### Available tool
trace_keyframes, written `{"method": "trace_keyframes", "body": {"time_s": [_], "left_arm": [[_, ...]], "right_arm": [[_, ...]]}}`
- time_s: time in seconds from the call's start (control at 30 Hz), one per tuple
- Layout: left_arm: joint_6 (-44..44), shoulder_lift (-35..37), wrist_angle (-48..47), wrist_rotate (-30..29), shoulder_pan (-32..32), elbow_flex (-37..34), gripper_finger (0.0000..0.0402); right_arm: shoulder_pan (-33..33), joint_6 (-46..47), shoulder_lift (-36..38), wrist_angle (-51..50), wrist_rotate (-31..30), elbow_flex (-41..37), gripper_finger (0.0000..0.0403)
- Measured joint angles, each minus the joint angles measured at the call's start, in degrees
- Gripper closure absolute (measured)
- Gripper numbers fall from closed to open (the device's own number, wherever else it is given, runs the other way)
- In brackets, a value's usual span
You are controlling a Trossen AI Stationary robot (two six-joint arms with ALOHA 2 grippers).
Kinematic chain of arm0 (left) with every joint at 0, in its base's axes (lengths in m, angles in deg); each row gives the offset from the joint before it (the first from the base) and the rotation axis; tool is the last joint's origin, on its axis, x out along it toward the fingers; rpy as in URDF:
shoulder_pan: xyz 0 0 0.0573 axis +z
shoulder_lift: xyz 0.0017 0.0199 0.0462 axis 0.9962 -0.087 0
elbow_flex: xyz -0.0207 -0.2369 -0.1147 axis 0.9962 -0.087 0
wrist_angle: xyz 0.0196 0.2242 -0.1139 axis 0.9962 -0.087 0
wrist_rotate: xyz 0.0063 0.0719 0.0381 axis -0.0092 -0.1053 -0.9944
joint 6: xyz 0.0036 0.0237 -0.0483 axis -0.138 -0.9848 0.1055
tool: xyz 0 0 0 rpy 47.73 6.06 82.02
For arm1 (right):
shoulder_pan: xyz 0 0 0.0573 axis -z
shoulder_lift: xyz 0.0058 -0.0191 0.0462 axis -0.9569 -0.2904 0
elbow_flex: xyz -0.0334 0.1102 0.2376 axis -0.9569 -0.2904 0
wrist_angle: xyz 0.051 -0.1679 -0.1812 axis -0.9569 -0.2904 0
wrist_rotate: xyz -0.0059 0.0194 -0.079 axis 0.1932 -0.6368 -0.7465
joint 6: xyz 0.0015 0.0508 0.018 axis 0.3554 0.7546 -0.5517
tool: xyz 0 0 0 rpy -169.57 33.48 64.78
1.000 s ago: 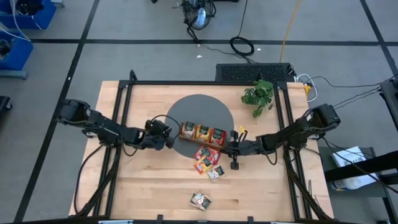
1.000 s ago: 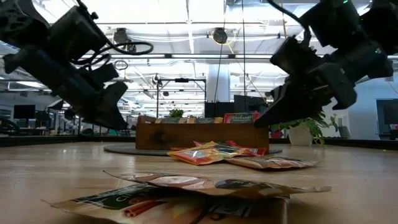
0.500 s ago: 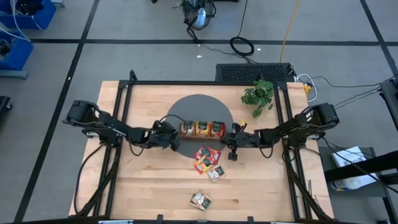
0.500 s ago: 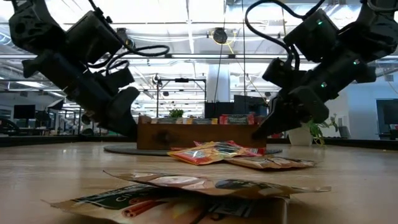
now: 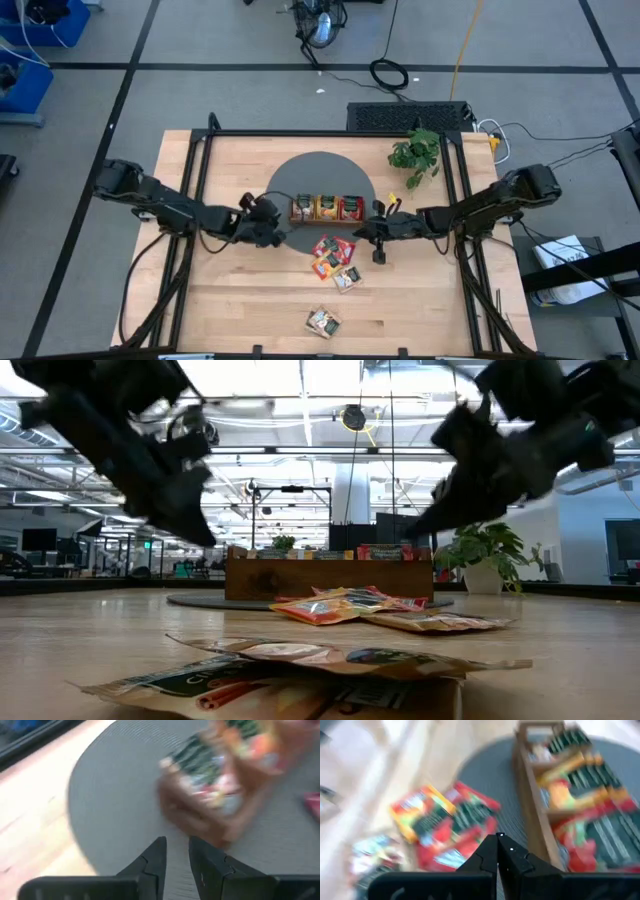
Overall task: Pick & Place Tea
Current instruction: Put the yellow tea bag into the middle section of the wooden organizer
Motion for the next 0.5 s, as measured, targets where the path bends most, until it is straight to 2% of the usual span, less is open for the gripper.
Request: {"method": "trace_keyframes", "body": {"time_s": [0.13,0.23,0.37,0.5], "left_arm": [[-7.3,0.1,4.8,3.2,-7.0,1.9,0.0314],[-13.1,-2.4,12.2,4.4,-11.9,3.4,0.0314],[-16.8,-6.8,18.1,5.1,-16.6,6.9,0.0314],[-24.8,-13.4,17.6,7.3,-18.9,11.4,0.0314]], "right_arm": [[-3.2,0.6,2.5,-0.3,3.5,0.1,0.0403],[-5.0,4.8,2.4,1.4,7.5,0.0,0.0403],[-5.9,6.3,0.8,7.2,7.3,0.1,0.0403],[-5.9,7.9,-1.9,10.9,7.3,1.3,0.0403]]}}
